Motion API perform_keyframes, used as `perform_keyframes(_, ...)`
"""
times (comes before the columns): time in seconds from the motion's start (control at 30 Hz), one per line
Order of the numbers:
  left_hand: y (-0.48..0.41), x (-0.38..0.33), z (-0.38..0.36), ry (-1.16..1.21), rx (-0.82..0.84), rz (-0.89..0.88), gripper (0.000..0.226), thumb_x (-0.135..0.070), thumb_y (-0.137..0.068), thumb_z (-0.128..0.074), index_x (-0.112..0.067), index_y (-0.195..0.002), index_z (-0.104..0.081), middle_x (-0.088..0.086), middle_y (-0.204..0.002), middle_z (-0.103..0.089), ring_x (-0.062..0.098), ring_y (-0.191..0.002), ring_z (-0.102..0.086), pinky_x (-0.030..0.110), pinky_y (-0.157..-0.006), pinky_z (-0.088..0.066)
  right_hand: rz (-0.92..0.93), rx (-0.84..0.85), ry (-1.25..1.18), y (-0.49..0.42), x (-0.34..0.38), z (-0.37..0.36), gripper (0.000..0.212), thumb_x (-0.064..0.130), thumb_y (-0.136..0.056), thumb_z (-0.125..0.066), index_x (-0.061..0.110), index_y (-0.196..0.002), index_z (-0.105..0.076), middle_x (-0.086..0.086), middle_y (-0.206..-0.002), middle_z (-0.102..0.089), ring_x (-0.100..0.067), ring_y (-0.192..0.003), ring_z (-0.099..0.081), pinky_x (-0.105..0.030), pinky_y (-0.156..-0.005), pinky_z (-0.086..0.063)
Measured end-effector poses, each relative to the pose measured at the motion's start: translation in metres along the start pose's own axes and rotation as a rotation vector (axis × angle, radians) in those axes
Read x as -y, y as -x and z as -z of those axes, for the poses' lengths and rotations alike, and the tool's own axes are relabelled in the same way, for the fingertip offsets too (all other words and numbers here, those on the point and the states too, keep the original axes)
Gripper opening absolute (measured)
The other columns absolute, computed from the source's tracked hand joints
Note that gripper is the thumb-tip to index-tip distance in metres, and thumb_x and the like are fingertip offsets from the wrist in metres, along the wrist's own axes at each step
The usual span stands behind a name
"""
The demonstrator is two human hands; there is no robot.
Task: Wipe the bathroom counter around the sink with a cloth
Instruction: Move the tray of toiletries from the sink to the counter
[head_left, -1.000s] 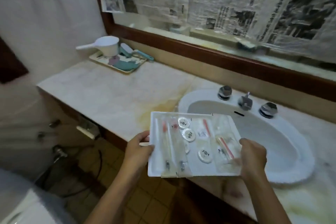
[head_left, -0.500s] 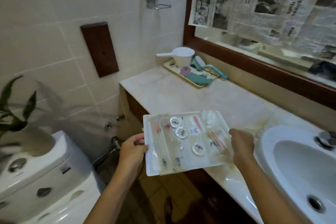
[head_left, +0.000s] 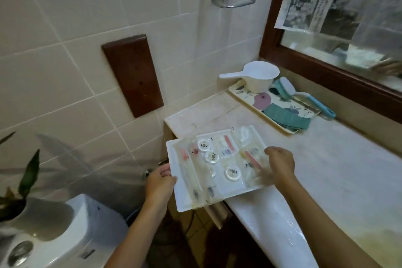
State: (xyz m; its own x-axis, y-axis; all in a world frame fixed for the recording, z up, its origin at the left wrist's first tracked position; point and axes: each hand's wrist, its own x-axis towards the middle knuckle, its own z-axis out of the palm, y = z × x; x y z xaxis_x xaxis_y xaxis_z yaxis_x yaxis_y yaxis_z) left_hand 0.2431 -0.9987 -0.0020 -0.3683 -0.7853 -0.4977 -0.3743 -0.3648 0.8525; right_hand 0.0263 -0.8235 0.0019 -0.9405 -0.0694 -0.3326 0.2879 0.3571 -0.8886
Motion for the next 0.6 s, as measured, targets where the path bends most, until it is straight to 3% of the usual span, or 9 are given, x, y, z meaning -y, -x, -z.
perform_keyframes(0.1, -0.040, -0.013, -0.008, 0.008, -0.005, 0.053, 0.040, 0.009, -0.087, -0.052, -0.012, -0.119, -0.062, 0.007, -0.104, -0.069, 0.025, -0.095, -0.066, 0.044, -0.083, -0.056, 0.015, 0.035, 0.037, -0.039, 0.013, -0.035, 0.021, 0.013, -0.086, -0.057, 0.009, -0.103, -0.067, -0.008, -0.099, -0.062, -0.027, -0.094, -0.055, -0.033, -0.083, -0.043)
perform_keyframes(0.17, -0.065, -0.024, -0.014, -0.006, 0.006, 0.067, 0.038, 0.011, -0.086, -0.049, -0.018, -0.102, -0.068, 0.003, -0.093, -0.069, 0.022, -0.088, -0.065, 0.040, -0.078, -0.056, 0.005, 0.051, 0.073, -0.063, 0.021, -0.057, 0.030, 0.014, -0.085, -0.057, 0.007, -0.113, -0.066, -0.009, -0.107, -0.064, -0.027, -0.098, -0.056, -0.031, -0.084, -0.043)
perform_keyframes(0.23, -0.085, -0.036, -0.022, -0.008, 0.023, 0.098, 0.041, 0.013, -0.086, -0.045, -0.024, -0.082, -0.064, -0.002, -0.083, -0.065, 0.017, -0.080, -0.061, 0.034, -0.072, -0.051, 0.009, 0.042, 0.133, -0.080, 0.029, -0.077, 0.028, 0.012, -0.084, -0.058, 0.003, -0.109, -0.067, -0.014, -0.104, -0.064, -0.032, -0.096, -0.058, -0.035, -0.084, -0.045)
perform_keyframes(0.3, -0.106, -0.044, -0.027, 0.004, 0.036, 0.132, 0.041, 0.012, -0.083, -0.046, -0.025, -0.079, -0.063, 0.000, -0.081, -0.065, 0.019, -0.077, -0.059, 0.035, -0.075, -0.050, 0.019, 0.053, 0.202, -0.096, 0.037, -0.095, 0.017, 0.012, -0.081, -0.058, -0.001, -0.089, -0.065, -0.022, -0.090, -0.061, -0.036, -0.085, -0.058, -0.040, -0.076, -0.046)
perform_keyframes(0.37, -0.128, -0.048, -0.031, -0.009, 0.049, 0.149, 0.036, 0.009, -0.079, -0.047, -0.022, -0.078, -0.066, 0.005, -0.082, -0.066, 0.025, -0.077, -0.058, 0.037, -0.074, -0.049, 0.026, 0.071, 0.284, -0.110, 0.046, -0.111, 0.011, 0.015, -0.079, -0.059, 0.004, -0.076, -0.059, -0.019, -0.080, -0.056, -0.030, -0.072, -0.052, -0.037, -0.066, -0.039)
perform_keyframes(0.43, -0.146, -0.051, -0.036, -0.026, 0.073, 0.170, 0.028, 0.006, -0.073, -0.048, -0.013, -0.080, -0.068, 0.008, -0.080, -0.067, 0.027, -0.076, -0.059, 0.038, -0.070, -0.051, 0.025, 0.082, 0.327, -0.126, 0.052, -0.125, 0.011, 0.016, -0.079, -0.060, 0.007, -0.074, -0.057, -0.015, -0.078, -0.055, -0.027, -0.070, -0.050, -0.036, -0.064, -0.035)
perform_keyframes(0.53, -0.166, -0.051, -0.046, -0.046, 0.070, 0.204, 0.027, -0.001, -0.061, -0.043, 0.006, -0.080, -0.061, 0.009, -0.070, -0.057, 0.021, -0.067, -0.052, 0.031, -0.060, -0.040, 0.009, 0.075, 0.351, -0.145, 0.062, -0.142, 0.013, 0.020, -0.081, -0.062, 0.007, -0.080, -0.058, -0.015, -0.081, -0.056, -0.029, -0.075, -0.052, -0.038, -0.069, -0.040)
perform_keyframes(0.6, -0.174, -0.053, -0.052, -0.062, 0.064, 0.227, 0.023, 0.001, -0.064, -0.042, 0.005, -0.078, -0.060, 0.008, -0.069, -0.057, 0.020, -0.063, -0.050, 0.028, -0.057, -0.038, 0.008, 0.080, 0.369, -0.154, 0.068, -0.152, 0.018, 0.022, -0.081, -0.062, 0.006, -0.086, -0.059, -0.016, -0.084, -0.058, -0.030, -0.078, -0.054, -0.041, -0.073, -0.044)
